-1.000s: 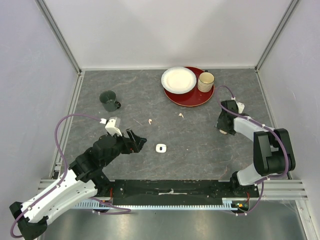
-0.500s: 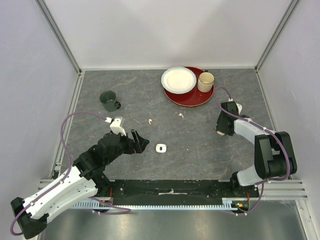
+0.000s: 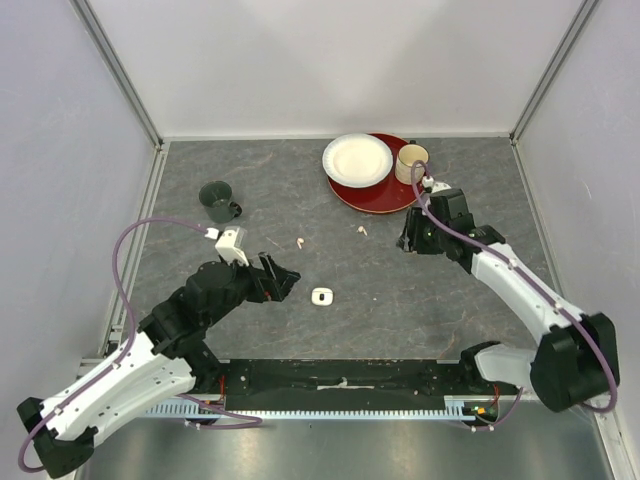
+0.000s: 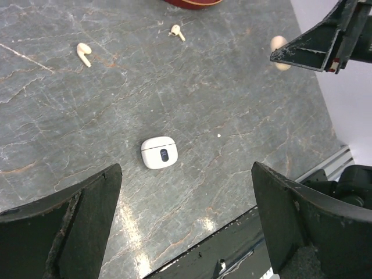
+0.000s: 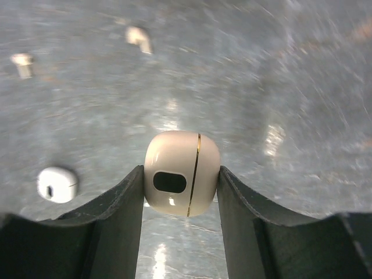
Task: Insert the wireless bluetooth earbuds into the charging case
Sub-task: Pick up the charging case at the center of the board.
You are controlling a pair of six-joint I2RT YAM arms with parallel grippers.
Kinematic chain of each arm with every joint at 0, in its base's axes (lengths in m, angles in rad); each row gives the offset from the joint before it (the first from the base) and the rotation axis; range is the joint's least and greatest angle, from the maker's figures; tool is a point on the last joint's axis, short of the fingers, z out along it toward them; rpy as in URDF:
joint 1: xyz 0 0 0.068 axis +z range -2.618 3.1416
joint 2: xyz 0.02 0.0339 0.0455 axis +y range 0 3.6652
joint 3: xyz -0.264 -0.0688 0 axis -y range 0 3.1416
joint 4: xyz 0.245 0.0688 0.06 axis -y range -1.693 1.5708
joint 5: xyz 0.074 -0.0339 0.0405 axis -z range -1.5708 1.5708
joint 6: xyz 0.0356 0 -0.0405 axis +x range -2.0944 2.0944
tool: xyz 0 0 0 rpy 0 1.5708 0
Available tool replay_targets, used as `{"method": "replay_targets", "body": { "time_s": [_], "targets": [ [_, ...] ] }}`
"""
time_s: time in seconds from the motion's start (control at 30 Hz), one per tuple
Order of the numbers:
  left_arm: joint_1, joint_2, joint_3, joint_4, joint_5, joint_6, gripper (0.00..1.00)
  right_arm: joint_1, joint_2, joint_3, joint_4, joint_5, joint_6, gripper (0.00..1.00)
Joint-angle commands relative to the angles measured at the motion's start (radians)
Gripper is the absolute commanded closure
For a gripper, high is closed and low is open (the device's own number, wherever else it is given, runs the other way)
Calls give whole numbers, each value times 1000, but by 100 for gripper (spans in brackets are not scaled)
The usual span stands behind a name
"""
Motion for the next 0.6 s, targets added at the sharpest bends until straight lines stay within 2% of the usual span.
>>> {"method": "replay_targets", "body": {
  "time_s": [0.0, 0.33, 0.4, 0.47, 0.5, 0.57],
  "targets": [
    [0, -41, 36, 31, 26, 14, 1, 84, -124, 82, 51, -76, -133, 100],
    [0, 2, 99, 5, 61, -1, 1, 275, -238, 130, 86, -95, -453, 100],
    [0, 19, 109, -21, -9, -26, 1, 301, -247, 126, 86, -83, -520, 100],
    [0, 60, 140, -107, -98, -63, 1, 316, -261, 115, 86, -145, -600, 100],
    [0, 74, 167, -127, -105, -54, 1, 338, -266, 113, 77, -162, -695, 100],
    [-1, 114, 191, -165, -88, -34, 1, 356, -293, 107, 73, -167, -766, 100]
  ]
}}
